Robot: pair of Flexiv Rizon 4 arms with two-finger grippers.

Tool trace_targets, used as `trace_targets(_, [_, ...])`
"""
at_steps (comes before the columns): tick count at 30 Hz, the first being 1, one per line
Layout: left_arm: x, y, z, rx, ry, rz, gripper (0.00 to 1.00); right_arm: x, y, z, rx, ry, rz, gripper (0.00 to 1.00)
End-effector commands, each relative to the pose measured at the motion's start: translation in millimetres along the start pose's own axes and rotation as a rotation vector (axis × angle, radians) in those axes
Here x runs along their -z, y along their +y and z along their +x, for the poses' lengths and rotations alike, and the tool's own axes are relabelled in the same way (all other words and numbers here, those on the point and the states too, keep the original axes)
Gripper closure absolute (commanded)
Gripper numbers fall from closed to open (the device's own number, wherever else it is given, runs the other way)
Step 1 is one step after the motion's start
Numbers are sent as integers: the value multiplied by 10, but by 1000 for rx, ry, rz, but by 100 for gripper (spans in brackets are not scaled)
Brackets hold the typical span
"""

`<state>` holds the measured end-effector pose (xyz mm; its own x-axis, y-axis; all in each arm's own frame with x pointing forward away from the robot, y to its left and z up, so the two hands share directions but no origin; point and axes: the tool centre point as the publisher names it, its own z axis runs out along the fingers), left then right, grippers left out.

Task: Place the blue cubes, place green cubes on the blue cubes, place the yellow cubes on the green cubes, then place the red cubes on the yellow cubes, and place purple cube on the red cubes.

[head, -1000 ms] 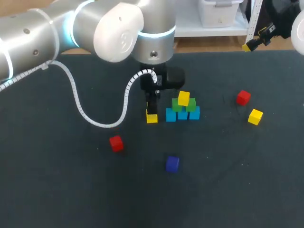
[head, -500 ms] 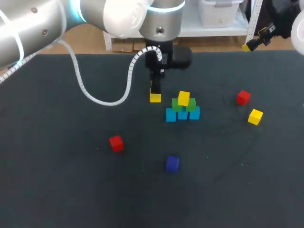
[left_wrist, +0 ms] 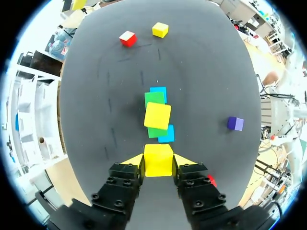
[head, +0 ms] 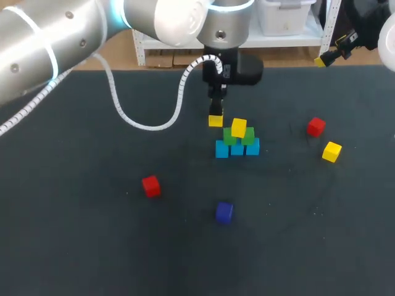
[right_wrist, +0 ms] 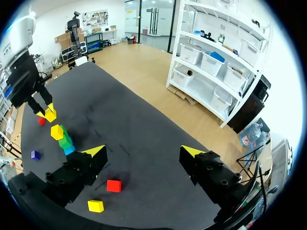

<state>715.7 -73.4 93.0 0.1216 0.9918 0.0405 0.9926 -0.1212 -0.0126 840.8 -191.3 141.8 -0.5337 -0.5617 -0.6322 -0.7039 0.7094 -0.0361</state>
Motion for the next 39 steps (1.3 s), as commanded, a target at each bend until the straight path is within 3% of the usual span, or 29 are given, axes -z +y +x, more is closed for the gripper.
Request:
trace_targets(1, [-4, 65, -104, -12, 9, 16, 100, 14, 5, 8, 0, -1, 0, 0])
trace_targets(8, [-88, -28, -205, -26, -12, 25, 100, 14, 5, 8, 0, -1, 0, 0])
trace_targets(18, [-148, -93, -156, -10, -21, 37, 100, 14, 5, 8, 0, -1, 0, 0])
trace_targets(39, [-217, -30, -165, 5, -28, 42, 100, 14, 5, 8, 0, -1, 0, 0])
